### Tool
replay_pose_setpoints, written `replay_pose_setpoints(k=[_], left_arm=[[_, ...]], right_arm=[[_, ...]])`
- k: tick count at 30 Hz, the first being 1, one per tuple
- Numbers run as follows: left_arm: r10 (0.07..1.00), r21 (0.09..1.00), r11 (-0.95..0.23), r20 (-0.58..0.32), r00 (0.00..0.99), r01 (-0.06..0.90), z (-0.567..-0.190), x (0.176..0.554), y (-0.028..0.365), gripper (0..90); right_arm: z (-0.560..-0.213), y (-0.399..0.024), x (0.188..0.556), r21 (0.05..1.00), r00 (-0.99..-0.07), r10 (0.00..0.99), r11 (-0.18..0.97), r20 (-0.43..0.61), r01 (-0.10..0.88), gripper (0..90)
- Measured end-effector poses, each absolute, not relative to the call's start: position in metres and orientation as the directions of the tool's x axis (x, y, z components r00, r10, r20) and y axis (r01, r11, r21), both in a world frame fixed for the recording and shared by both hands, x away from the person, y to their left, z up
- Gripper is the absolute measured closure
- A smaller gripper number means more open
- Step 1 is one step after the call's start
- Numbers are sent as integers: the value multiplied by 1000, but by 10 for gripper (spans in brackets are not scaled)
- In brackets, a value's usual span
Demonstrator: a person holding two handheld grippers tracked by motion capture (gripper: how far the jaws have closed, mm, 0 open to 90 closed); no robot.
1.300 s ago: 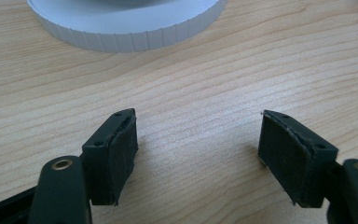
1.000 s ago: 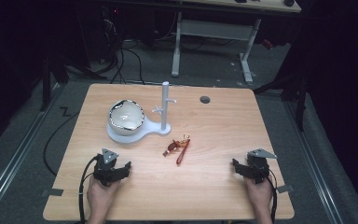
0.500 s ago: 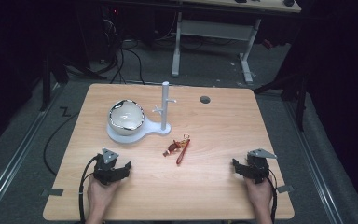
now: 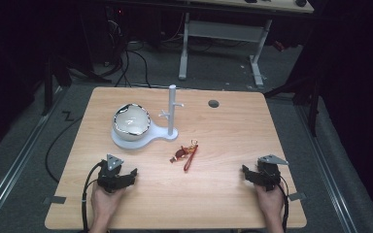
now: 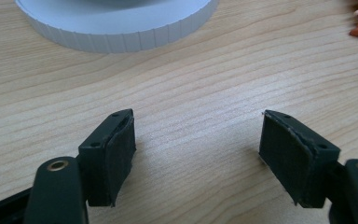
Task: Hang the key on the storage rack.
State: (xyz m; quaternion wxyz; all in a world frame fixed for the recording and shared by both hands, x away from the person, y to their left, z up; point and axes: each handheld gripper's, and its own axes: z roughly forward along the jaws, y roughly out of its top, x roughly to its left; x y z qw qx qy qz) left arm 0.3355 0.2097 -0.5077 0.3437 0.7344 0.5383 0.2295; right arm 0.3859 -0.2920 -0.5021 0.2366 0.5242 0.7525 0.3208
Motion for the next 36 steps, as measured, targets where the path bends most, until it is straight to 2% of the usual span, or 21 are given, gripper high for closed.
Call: replay_pose_setpoints(k=[36], left_arm=[[901,785,-213,-73,428,582,-483,344,185,295]], right_arm=[[-502,-292,386,731,-338,941,244,-20,637,312]])
